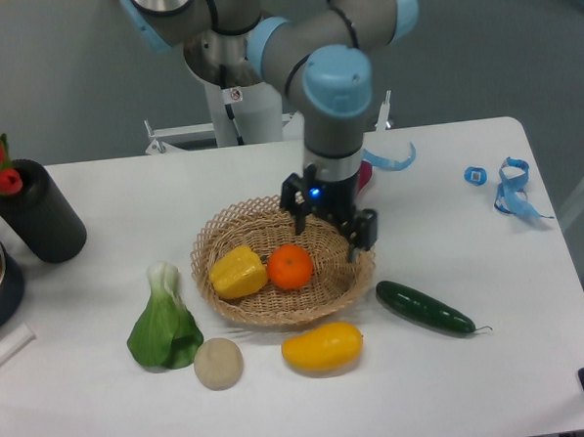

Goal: Pick up the yellow pepper from the basket
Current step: 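Move the gripper over the basket and lower it onto the yellow pepper, then close the gripper around the yellow bell pepper inside the basket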

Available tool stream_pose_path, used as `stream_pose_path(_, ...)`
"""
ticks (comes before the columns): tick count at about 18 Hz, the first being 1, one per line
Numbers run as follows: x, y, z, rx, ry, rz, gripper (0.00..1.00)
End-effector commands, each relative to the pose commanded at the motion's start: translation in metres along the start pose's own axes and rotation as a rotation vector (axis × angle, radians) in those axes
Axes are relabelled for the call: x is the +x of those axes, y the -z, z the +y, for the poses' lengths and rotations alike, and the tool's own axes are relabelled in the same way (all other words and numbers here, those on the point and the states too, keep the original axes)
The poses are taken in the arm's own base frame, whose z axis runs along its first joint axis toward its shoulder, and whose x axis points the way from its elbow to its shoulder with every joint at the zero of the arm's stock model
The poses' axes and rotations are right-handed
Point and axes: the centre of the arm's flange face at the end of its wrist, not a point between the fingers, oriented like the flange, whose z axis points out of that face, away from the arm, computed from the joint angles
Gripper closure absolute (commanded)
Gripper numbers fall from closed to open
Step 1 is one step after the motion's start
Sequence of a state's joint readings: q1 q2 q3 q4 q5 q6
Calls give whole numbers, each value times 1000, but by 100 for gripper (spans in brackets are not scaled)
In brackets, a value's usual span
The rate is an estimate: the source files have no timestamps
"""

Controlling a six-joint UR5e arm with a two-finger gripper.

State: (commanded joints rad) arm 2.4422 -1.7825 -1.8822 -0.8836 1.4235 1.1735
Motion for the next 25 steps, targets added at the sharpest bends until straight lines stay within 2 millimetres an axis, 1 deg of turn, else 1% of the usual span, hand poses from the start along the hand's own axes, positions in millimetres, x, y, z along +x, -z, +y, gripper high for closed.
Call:
stream_pose_path(3, 14, -12, -16, -7, -32, 25, 0)
stream_pose_path(4, 18, -19, -20, -14, -36, 37, 0)
stream_pose_path(9, 36, -38, -34, -33, -70, 75, 0)
stream_pose_path(12, 43, -59, -47, -47, -29, 106, 0)
stream_pose_path(14, 43, -60, -47, -47, -27, 106, 0)
stream_pose_path(18, 51, -67, -41, -61, -31, 123, 0)
stream_pose_path(20, 51, -68, -39, -90, -34, 112, 0)
stream_pose_path(22, 58, -74, -45, -107, -48, 115, 0)
stream_pose_path(23, 59, -78, -45, -114, -50, 118, 0)
stream_pose_path(25, 59, -79, -46, -117, -50, 120, 0)
